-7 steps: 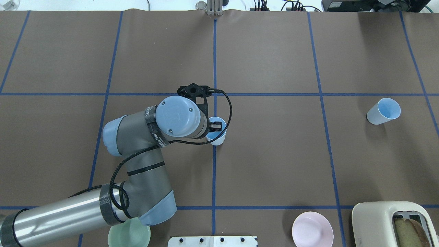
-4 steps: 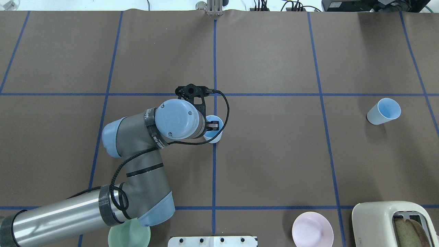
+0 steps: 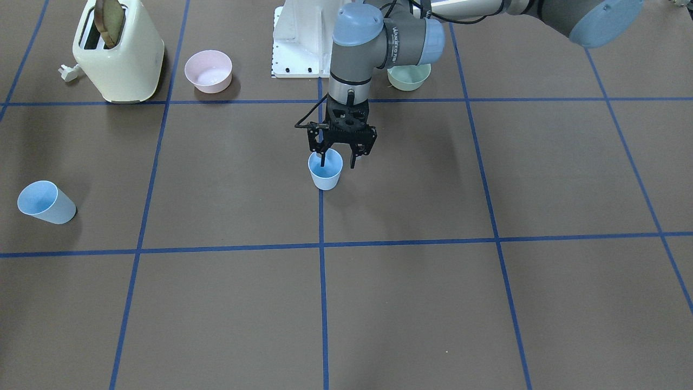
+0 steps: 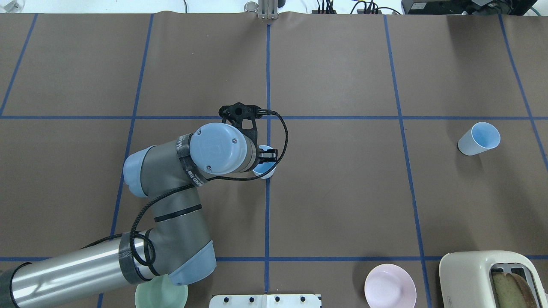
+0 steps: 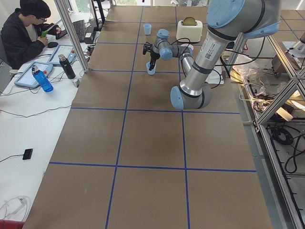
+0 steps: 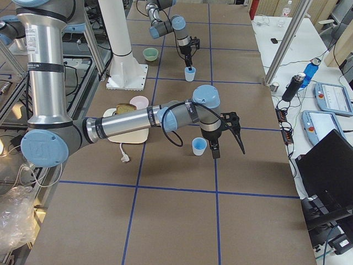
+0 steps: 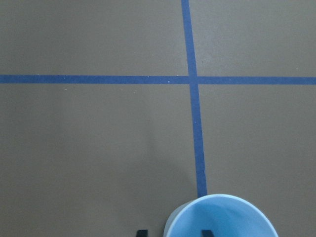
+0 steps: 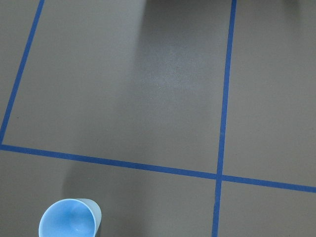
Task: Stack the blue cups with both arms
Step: 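Carry the cup with the left gripper to the table center and set it down, then open the left gripper and withdraw the left arm away from the cup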
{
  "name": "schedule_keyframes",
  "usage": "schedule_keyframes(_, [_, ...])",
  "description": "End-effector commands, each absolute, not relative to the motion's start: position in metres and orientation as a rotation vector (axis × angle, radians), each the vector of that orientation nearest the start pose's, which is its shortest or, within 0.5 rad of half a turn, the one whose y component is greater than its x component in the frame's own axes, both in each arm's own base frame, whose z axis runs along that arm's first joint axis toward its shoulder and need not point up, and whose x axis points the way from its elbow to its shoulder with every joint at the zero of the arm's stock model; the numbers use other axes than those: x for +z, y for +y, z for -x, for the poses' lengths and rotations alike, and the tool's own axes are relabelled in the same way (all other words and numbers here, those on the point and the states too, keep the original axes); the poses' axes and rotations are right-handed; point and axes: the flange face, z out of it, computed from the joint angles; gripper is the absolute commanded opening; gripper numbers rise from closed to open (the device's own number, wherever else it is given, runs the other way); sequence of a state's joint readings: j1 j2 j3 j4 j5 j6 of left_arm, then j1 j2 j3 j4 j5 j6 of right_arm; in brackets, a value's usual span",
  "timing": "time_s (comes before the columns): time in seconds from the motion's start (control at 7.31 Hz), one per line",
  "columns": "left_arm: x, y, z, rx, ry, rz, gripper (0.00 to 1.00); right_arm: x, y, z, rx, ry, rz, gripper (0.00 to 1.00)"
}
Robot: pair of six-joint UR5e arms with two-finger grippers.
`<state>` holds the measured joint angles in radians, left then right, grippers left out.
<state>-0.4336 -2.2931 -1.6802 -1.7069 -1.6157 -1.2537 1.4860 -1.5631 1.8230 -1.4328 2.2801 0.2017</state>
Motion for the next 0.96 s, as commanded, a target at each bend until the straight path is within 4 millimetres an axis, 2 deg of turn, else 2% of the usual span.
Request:
schedule_keyframes(0.0, [0.171, -0.426, -0.492, -0.004, 0.920, -0.300, 0.99, 0.514, -0.507, -0.025, -0.035, -0.754, -0.282, 1.00])
schedule_keyframes(0.14, [0.191, -0.451, -0.434, 0.063, 0.896, -0.292, 0.99, 0.511, -0.508, -0.024, -0.045, -0.756, -0.308, 1.00])
schedule_keyframes(0.27, [0.223, -0.486, -0.377, 0.091, 0.872, -0.282, 0.99, 0.504, -0.508, -0.017, -0.073, -0.782, -0.344, 1.00])
schedule_keyframes(0.41, [0.267, -0.518, -0.311, 0.127, 0.848, -0.270, 0.99, 0.500, -0.506, -0.009, -0.057, -0.844, -0.319, 1.00])
schedule_keyframes(0.68, [0.380, -0.568, -0.156, 0.271, 0.731, -0.315, 0.99, 0.506, -0.492, 0.025, -0.048, -0.881, -0.312, 1.00])
schedule_keyframes(0.82, [0.438, -0.581, -0.083, 0.322, 0.674, -0.321, 0.99, 0.509, -0.485, 0.039, -0.007, -0.899, -0.287, 1.00])
